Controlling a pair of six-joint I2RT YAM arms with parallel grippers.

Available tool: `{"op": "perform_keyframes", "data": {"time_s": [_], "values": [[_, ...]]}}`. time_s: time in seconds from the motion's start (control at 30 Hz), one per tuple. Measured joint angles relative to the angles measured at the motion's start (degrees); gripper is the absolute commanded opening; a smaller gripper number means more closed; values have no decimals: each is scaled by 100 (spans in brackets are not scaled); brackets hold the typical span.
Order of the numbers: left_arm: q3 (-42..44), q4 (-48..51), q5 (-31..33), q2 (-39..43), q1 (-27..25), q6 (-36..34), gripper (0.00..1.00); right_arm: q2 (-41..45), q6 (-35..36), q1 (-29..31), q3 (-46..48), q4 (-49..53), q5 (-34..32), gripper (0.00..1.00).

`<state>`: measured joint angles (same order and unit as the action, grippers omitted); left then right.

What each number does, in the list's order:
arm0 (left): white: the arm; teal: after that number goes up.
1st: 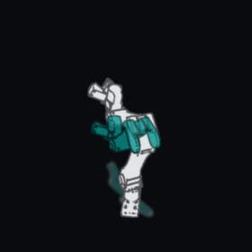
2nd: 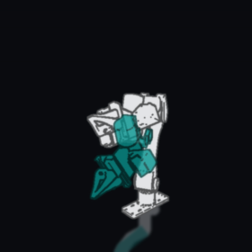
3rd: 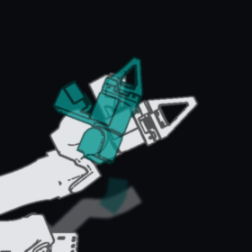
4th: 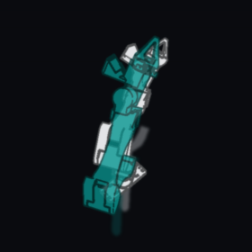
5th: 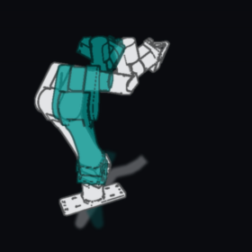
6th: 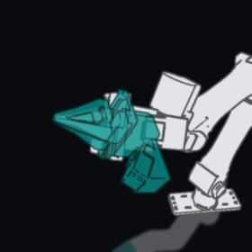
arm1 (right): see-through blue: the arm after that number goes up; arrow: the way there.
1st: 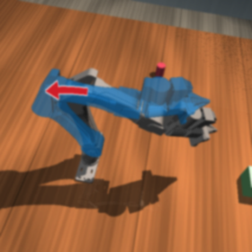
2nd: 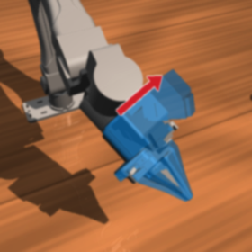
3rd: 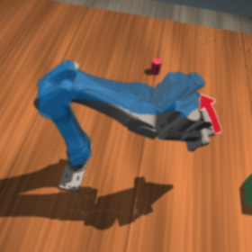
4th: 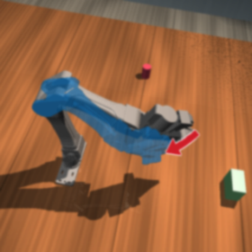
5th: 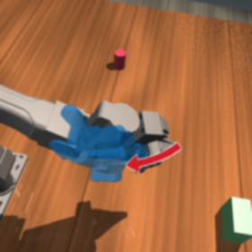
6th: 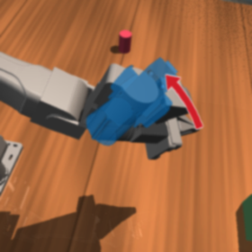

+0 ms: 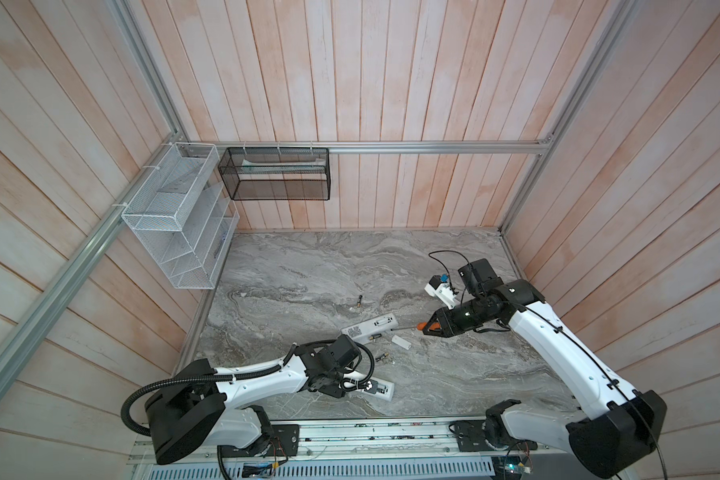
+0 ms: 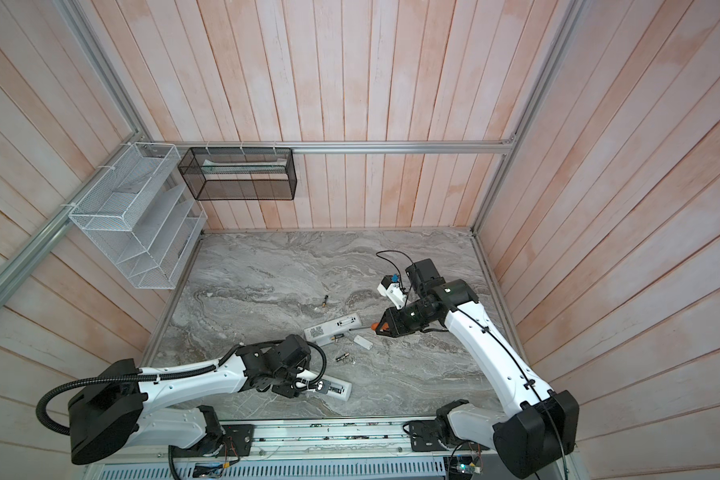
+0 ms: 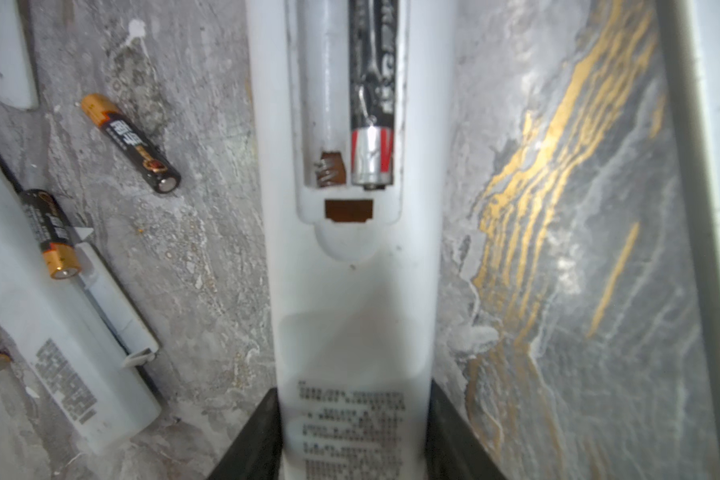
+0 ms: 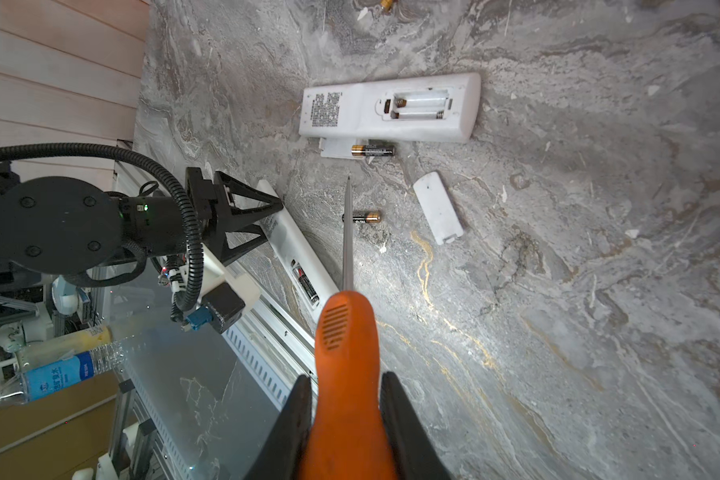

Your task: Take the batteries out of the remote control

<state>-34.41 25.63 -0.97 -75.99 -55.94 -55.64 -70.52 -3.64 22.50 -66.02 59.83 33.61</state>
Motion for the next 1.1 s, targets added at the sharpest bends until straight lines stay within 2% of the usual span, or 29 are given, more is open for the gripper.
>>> {"op": "perform_keyframes", "data": {"time_s": [0.1, 0.37, 0.53, 0.73, 1.1], "values": [[42, -173, 0, 4, 28, -164, 0, -52, 516, 7, -17, -299, 57, 0], [197, -374, -157, 127, 337, -444, 0, -382, 3499, -173, -243, -15, -299, 0], [227, -400, -245, 160, 415, -551, 0, -433, 4828, -310, -245, 192, -302, 0], [236, -391, -330, 170, 468, -629, 0, -756, 5580, 101, -243, 221, -129, 0], [254, -378, -428, 188, 542, -717, 0, -920, 6194, 428, 271, 188, -223, 0]]}}
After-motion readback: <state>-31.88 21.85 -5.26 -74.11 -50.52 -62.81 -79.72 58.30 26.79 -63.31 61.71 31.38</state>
